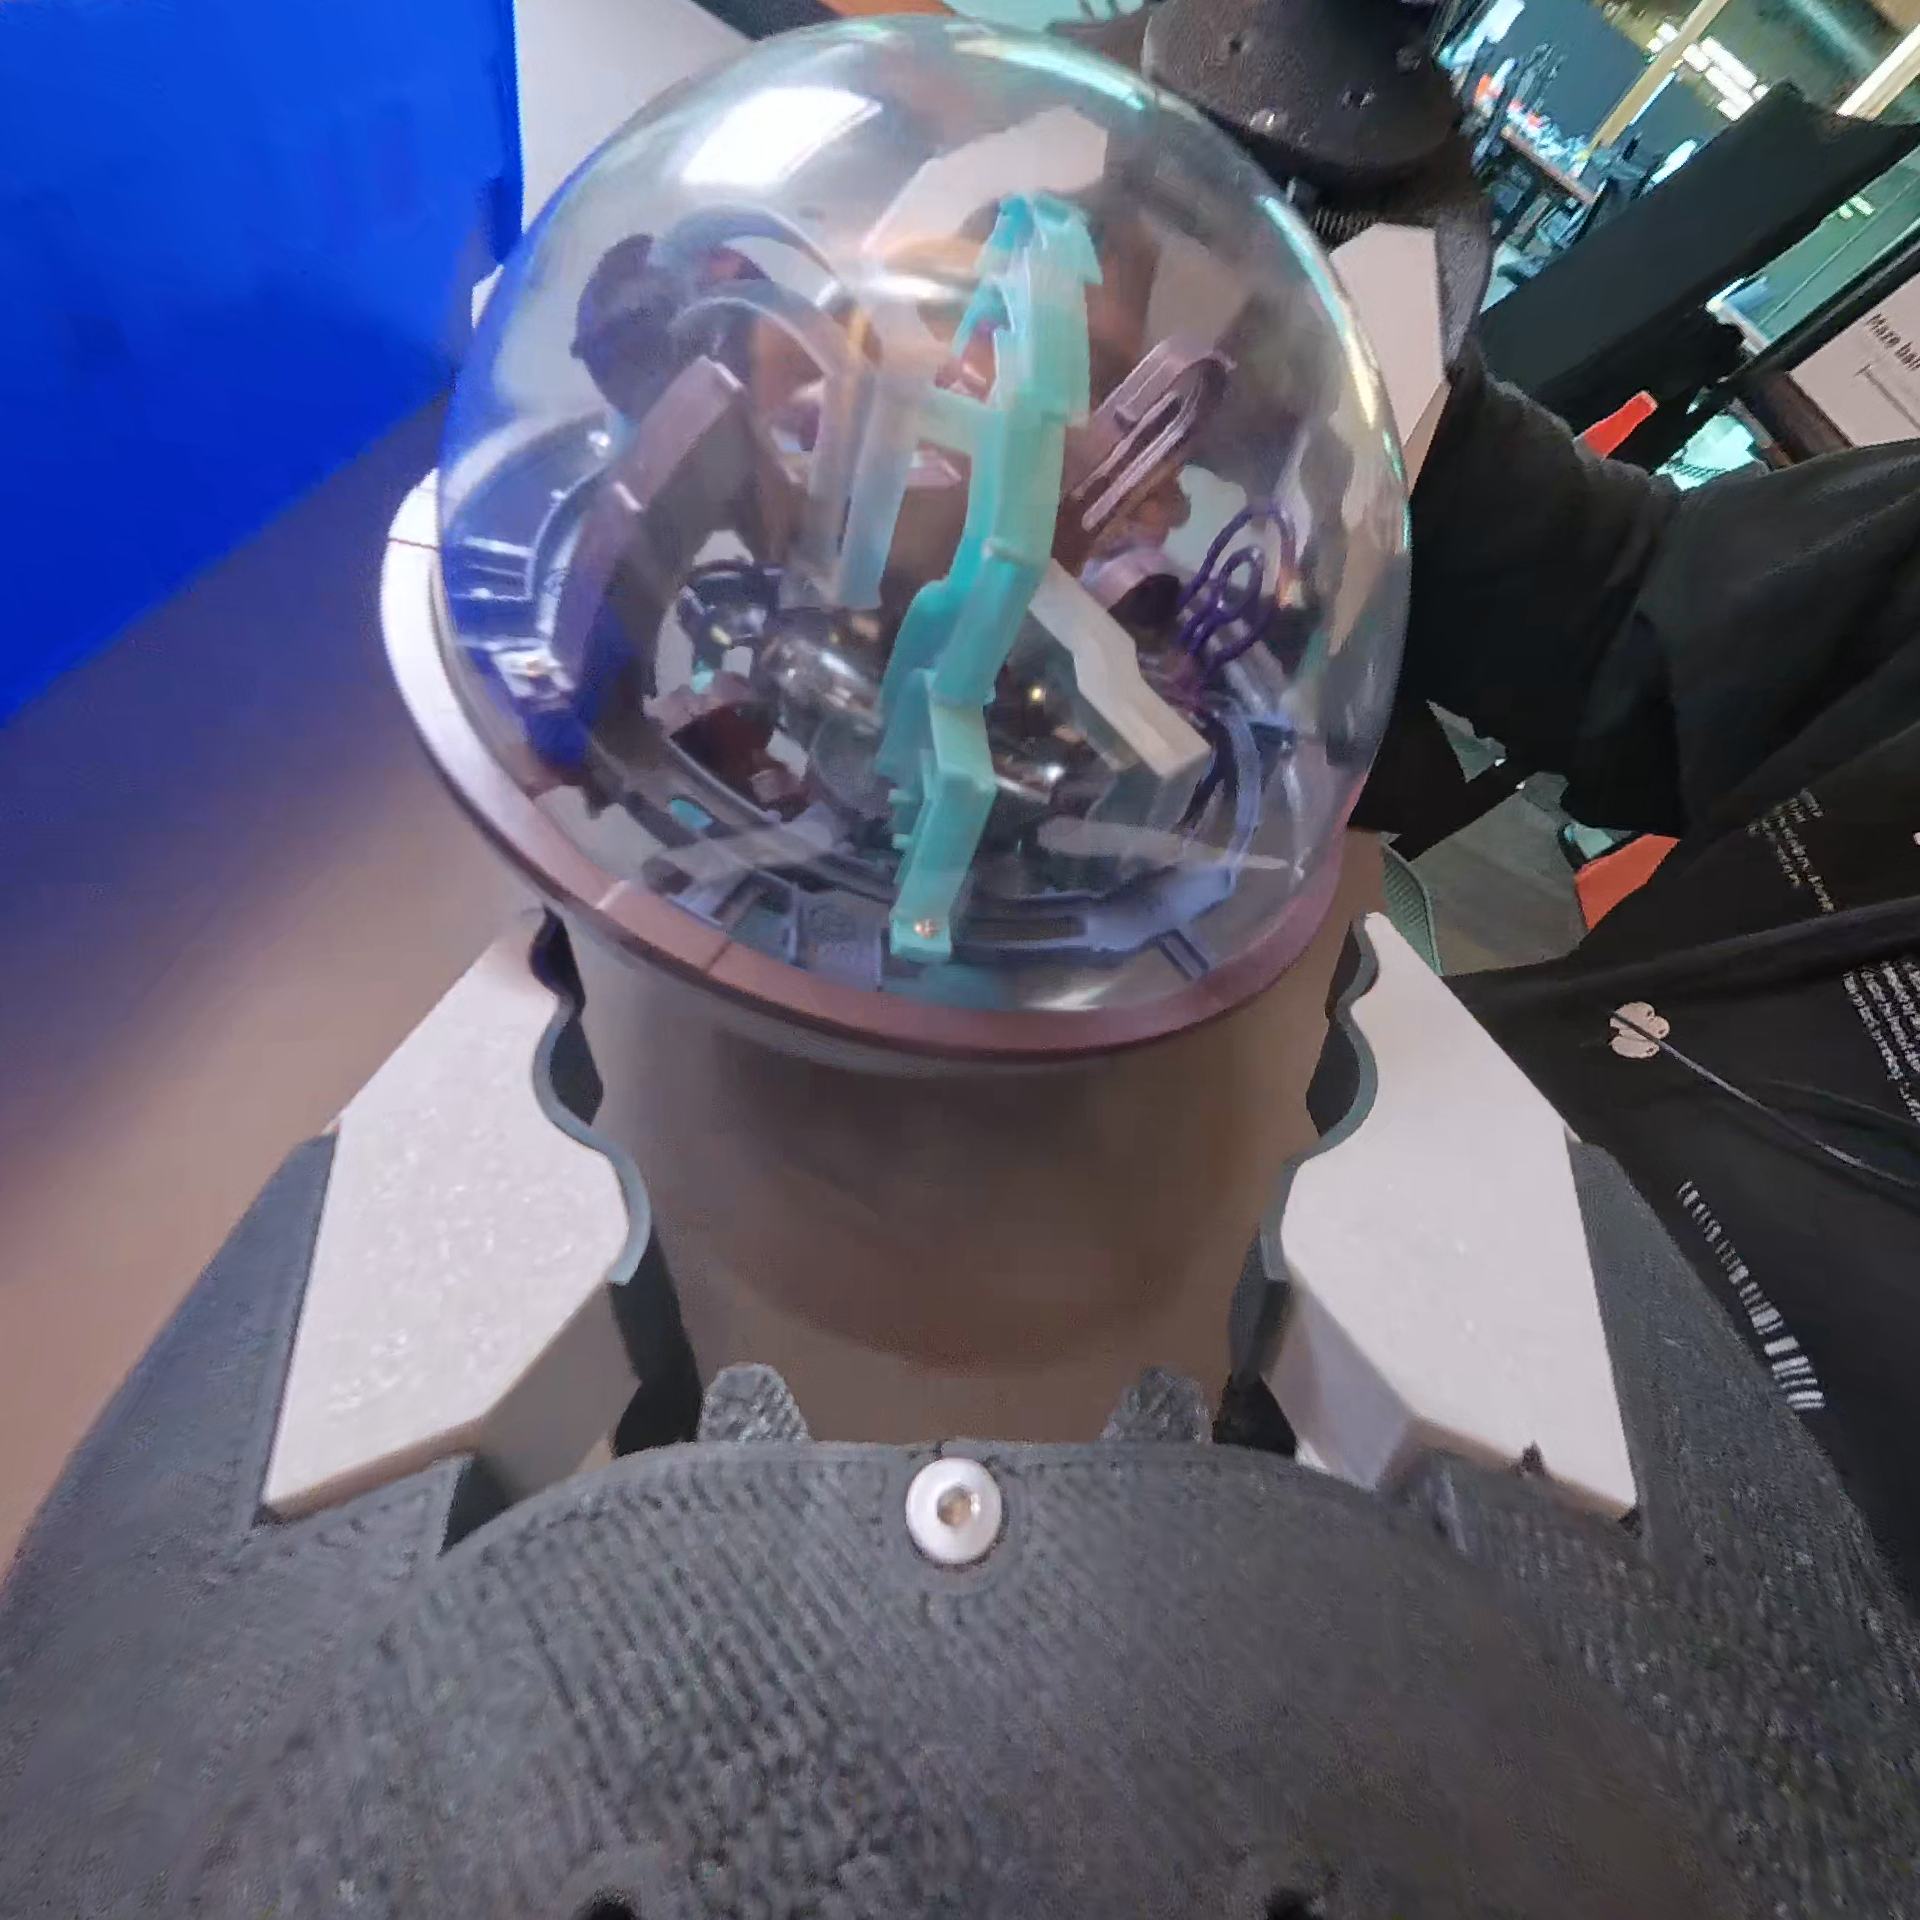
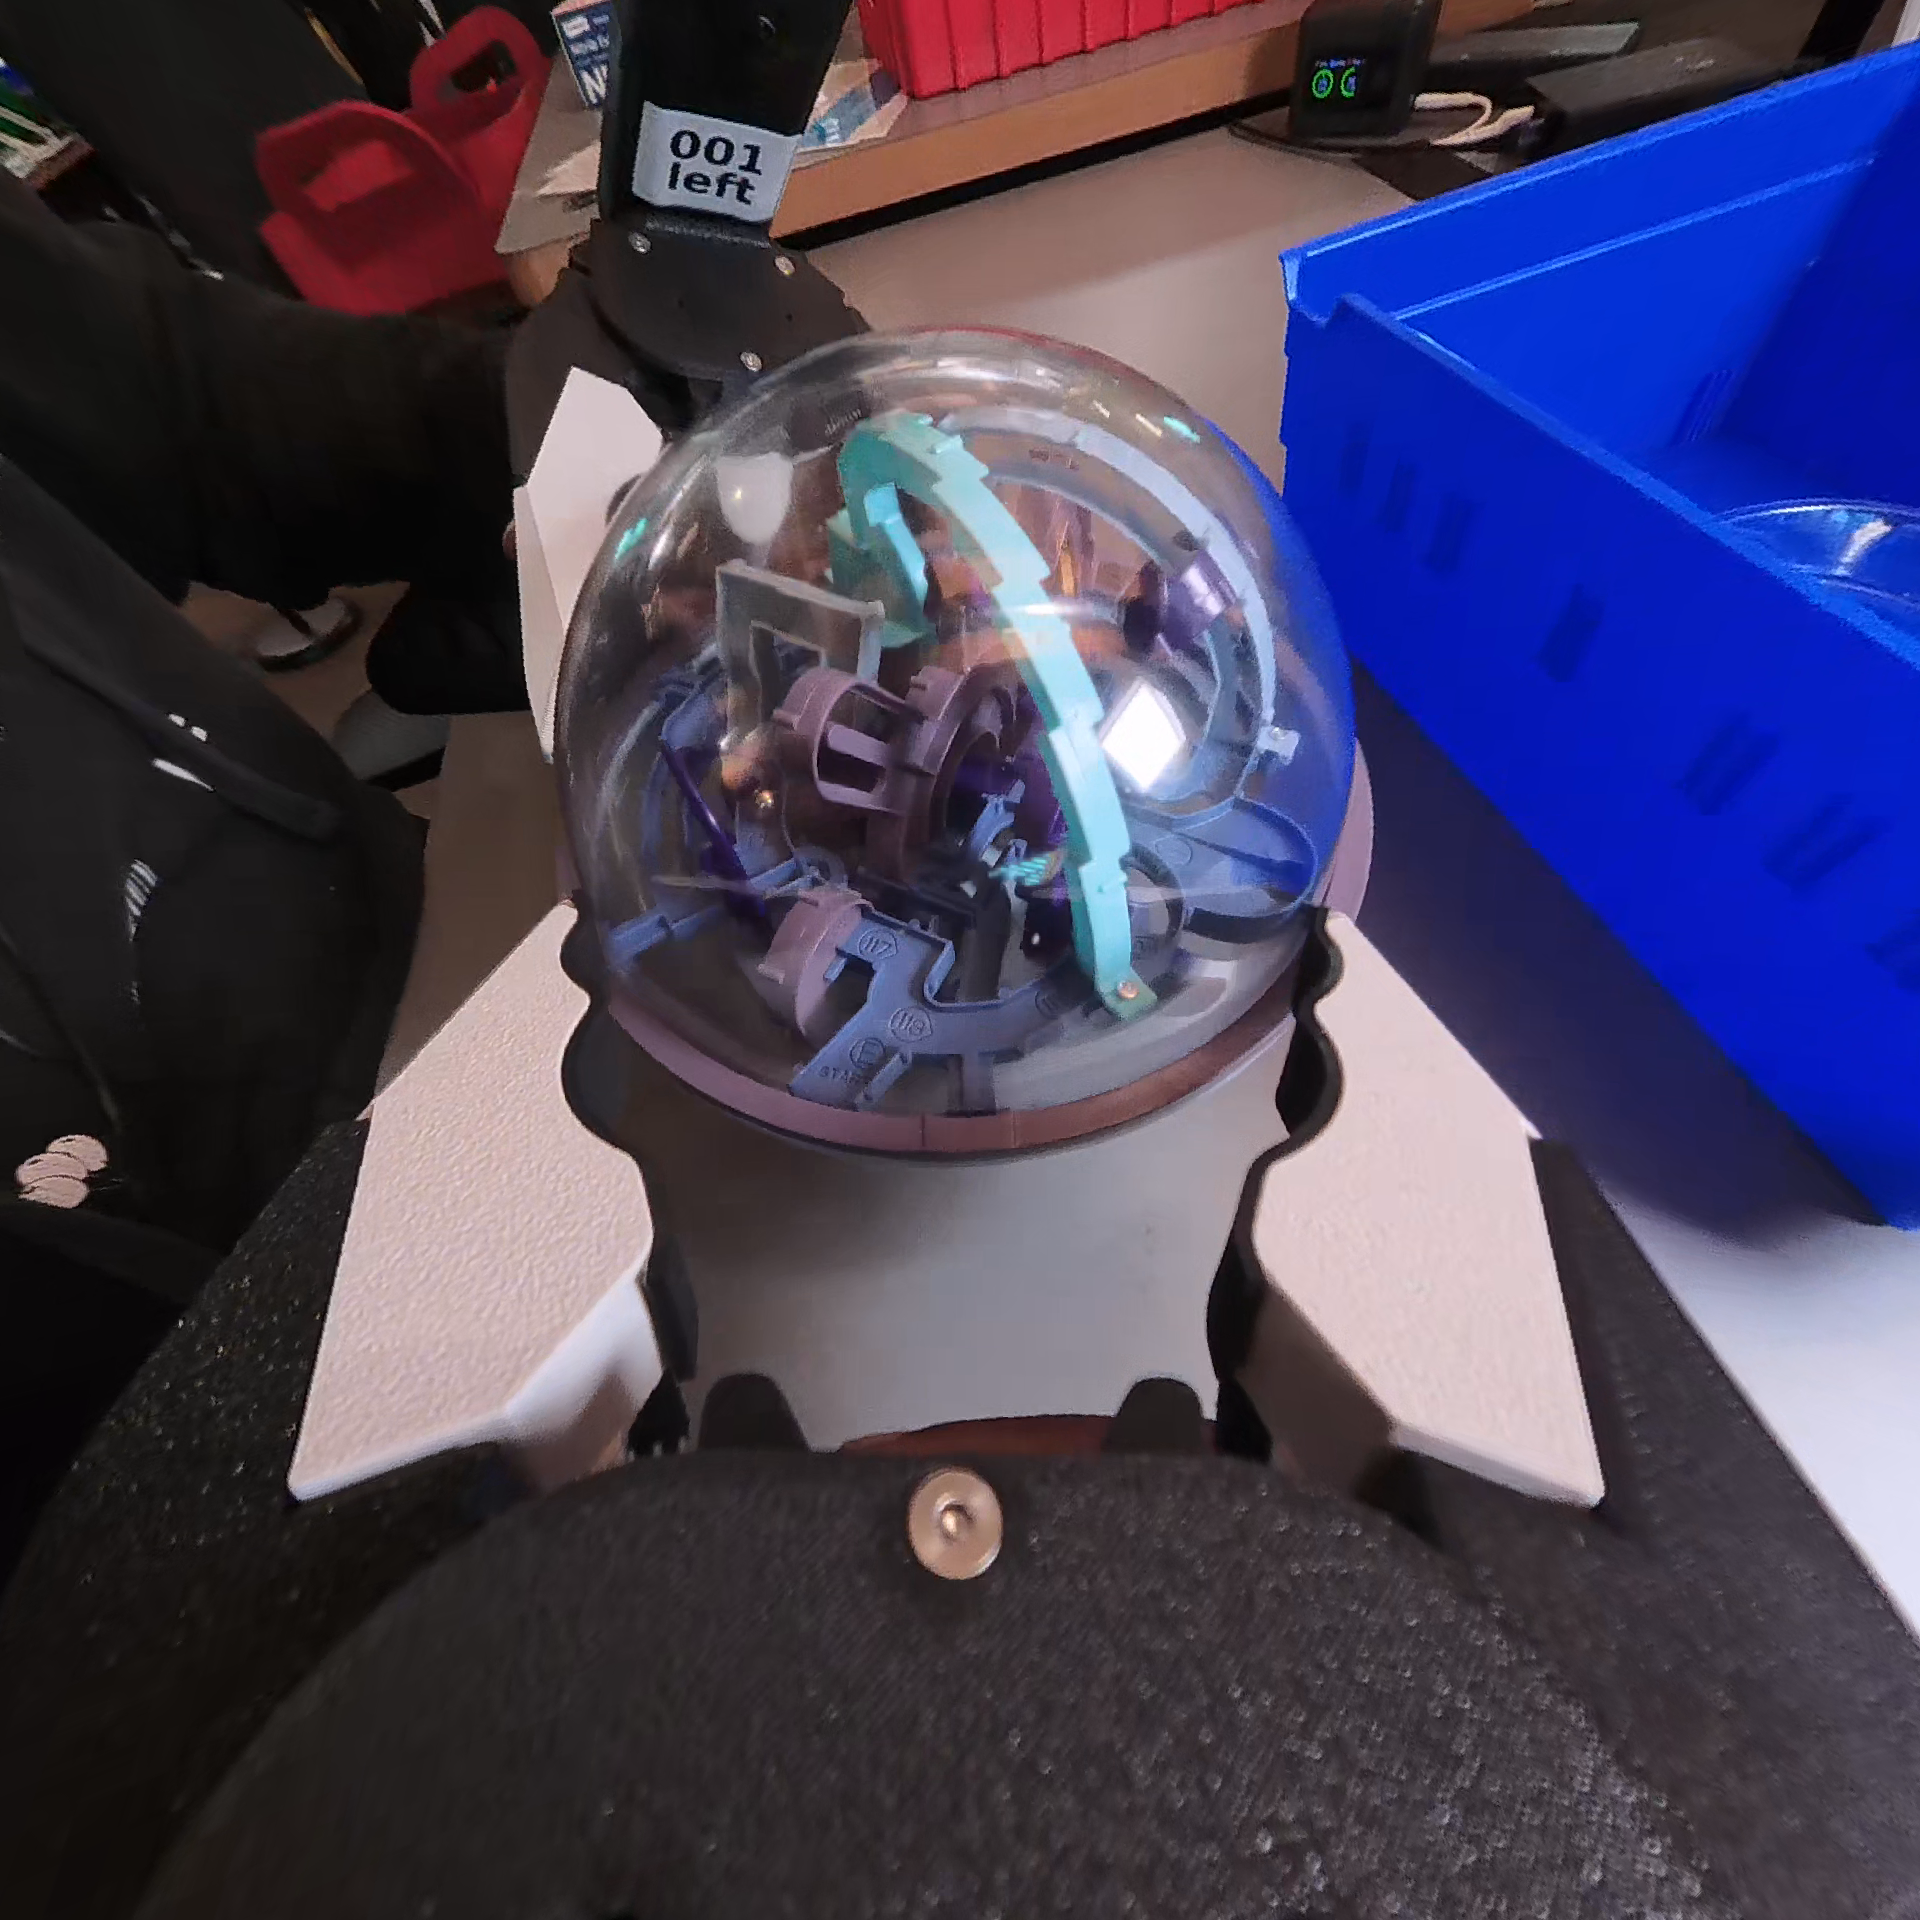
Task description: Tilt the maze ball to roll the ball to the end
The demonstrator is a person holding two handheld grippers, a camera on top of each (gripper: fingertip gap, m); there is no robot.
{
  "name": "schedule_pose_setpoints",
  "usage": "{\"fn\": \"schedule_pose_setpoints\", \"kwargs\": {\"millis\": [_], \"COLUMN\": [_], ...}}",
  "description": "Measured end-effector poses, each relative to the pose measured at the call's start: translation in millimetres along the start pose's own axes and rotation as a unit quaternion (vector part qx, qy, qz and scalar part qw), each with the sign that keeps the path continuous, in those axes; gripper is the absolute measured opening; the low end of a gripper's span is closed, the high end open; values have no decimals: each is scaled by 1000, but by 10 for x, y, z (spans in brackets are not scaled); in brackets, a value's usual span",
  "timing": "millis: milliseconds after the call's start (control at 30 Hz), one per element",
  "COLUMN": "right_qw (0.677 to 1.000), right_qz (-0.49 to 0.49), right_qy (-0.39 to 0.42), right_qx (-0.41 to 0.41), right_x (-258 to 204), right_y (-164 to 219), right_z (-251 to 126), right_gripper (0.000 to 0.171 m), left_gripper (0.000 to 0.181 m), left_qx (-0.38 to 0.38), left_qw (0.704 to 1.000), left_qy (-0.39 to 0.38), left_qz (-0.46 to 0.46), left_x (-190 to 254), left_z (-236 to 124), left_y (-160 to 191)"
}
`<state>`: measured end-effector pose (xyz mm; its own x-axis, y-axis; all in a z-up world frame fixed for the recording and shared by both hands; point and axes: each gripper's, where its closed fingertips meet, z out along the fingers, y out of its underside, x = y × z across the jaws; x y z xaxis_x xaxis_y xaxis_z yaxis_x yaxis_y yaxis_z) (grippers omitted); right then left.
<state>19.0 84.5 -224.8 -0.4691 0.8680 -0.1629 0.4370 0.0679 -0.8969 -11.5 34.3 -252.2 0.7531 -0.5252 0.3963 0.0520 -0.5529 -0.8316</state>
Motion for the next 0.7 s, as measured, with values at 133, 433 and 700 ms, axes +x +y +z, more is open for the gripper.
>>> {"fn": "schedule_pose_setpoints", "kwargs": {"millis": [133, 433, 700], "right_qw": [1000, 999, 998], "right_qz": [1, -30, -58], "right_qy": [0, 12, 29], "right_qx": [3, 17, 0], "right_x": [-4, -23, -40], "right_y": [37, 93, 165], "right_z": [19, 95, 148], "right_gripper": [129, 130, 129], "left_gripper": [141, 142, 141], "left_qx": [9, 34, 49], "left_qw": [1000, 995, 978], "left_qy": [-9, -38, -68], "left_qz": [12, 82, 191], "left_x": [-23, -36, -27], "left_z": [23, -43, -115], "left_y": [-39, -86, -131]}}
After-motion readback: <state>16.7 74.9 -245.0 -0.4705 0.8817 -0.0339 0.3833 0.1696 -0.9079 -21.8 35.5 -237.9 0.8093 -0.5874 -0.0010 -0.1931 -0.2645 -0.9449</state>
